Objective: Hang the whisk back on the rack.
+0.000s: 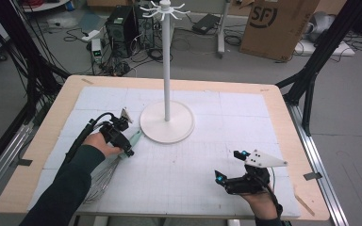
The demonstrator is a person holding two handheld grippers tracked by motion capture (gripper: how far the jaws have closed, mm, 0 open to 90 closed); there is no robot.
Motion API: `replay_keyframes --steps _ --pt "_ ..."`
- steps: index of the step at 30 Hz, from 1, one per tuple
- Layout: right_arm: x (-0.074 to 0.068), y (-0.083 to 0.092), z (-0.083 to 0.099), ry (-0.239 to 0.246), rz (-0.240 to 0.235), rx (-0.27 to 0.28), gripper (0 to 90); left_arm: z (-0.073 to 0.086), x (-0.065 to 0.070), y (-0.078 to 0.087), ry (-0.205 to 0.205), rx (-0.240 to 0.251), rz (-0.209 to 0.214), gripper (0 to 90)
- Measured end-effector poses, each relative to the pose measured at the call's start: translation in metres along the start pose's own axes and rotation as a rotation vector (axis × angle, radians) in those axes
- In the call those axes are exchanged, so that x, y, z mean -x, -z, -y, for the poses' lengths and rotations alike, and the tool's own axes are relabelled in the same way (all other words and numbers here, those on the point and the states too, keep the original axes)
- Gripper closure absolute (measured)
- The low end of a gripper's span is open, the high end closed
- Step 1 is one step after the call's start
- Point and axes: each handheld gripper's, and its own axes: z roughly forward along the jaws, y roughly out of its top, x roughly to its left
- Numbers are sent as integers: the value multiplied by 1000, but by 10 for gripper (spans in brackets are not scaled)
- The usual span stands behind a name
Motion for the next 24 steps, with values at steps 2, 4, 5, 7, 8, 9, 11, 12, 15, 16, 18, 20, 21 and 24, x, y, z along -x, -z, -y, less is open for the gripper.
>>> replay_keyframes --steps 2,4,5,7,8,9,11,12,15,16,18,20,21,24 --pt "0 0 0 -1 0 -3 6 -1 2 -1 4 -4 -12 443" --pt "0 -1 0 0 0 -3 6 -1 2 -2 6 -9 -21 455" --pt "-1 -1 0 -3 0 -6 6 -1 3 -2 5 -10 -26 463" --pt "0 -1 0 -5 4 -7 6 -2 4 -2 4 -14 -42 477" --pt "0 -1 0 -4 5 -5 6 -2 5 -2 5 -19 -46 485" --pt "0 -1 0 -4 5 -5 6 -2 5 -2 5 -19 -46 500" --pt "0 -1 0 -7 6 -6 6 -2 6 -2 -5 -18 -67 515" --pt "0 -1 0 -7 6 -6 6 -2 7 -3 -7 -17 -73 515" --pt "-1 -1 0 -1 4 -10 6 -2 12 -4 -15 -17 -107 537" --pt "-1 -2 0 1 5 -11 6 -2 13 -4 -24 -20 -124 548" --pt "-1 -2 0 -1 6 -11 6 -2 14 -4 -29 -22 -143 568" --pt "-1 -1 0 -5 8 -12 6 -2 16 -5 -31 -23 -163 579" --pt "-1 -1 0 -6 8 -12 6 -2 17 -5 -34 -26 -179 610" --pt "0 -1 1 -7 8 -14 6 -2 18 -5 -38 -23 -198 652"
